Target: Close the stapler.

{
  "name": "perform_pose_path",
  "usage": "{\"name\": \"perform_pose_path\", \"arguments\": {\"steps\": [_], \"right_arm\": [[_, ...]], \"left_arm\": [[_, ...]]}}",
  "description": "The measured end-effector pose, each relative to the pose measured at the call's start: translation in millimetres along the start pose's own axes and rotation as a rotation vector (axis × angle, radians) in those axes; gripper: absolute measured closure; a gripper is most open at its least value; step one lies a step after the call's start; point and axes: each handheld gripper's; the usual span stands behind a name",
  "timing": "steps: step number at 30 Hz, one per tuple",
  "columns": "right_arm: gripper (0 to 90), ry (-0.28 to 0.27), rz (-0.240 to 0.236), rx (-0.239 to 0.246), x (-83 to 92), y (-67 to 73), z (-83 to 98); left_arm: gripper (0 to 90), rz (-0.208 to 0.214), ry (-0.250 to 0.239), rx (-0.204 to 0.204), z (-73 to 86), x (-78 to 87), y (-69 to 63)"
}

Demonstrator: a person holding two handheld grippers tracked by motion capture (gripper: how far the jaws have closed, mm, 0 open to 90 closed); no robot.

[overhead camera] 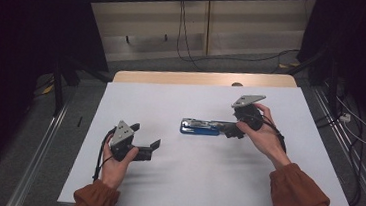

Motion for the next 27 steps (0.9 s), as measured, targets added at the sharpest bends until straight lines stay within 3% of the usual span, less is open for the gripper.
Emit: {"name": "perform_pose_path", "arguments": {"steps": [7, 14, 18, 21, 24, 27], "right_arm": [[7.8, -0.009, 0.006, -0.016, 6.1, -4.4, 5.2], [6.3, -0.017, 0.031, -0.048, 11.8, -8.0, 10.9], [5.3, -0.027, 0.034, -0.059, 16.9, -11.0, 16.8], [5.4, -0.033, 0.040, -0.074, 21.4, -14.4, 24.7], [5.4, -0.032, 0.046, -0.079, 24.0, -17.0, 30.2], [5.6, -0.030, 0.044, -0.090, 25.4, -18.7, 34.3]], "left_arm": [[4.1, 0.024, 0.009, 0.003, -4.1, -10.5, -1.6], [6.2, 0.017, 0.016, 0.000, -9.8, -20.1, -5.5], [6.2, 0.014, 0.037, -0.040, -12.0, -30.3, -10.3], [6.1, 0.040, 0.038, -0.027, -12.9, -39.3, -14.4], [6.8, 0.032, 0.046, -0.041, -14.6, -46.5, -18.6], [11.7, 0.041, 0.048, -0.016, -18.2, -52.9, -21.5]]}}
Point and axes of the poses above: each handheld gripper's, and its own axes: x roughly backward along the jaws, z roughly out of its underside, y roughly to its left, and after that the axes turned 1 degree about x, right-handed
